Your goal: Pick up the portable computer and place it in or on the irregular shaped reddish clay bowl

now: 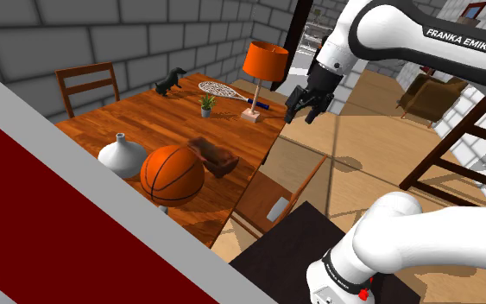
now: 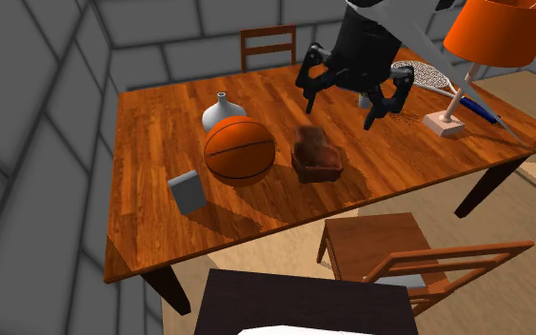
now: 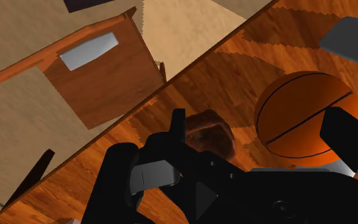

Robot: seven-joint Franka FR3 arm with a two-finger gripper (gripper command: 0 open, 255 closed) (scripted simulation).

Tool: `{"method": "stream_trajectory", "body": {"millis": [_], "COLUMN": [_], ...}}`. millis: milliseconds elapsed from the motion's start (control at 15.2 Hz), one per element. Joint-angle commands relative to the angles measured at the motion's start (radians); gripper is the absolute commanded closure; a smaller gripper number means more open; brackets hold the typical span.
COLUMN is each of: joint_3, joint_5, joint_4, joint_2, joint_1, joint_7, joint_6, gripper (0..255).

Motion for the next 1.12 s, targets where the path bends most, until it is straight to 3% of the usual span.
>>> {"method": "stream_trajectory", "body": {"millis": [0,528,1056], "joint_3": [0.000,0.159,0.316], "joint_5": [0.000,0.079,0.123], "joint_4": [0.000,-0.088,-0.084], "joint_2": [0.000,0.105,0.308], "joint_1": [0.000,0.040,0.068], "joint_7": [0.000,0.192,0.386], "joint_6": [0.000,0.186,0.379], "gripper": [0,0,0]}}
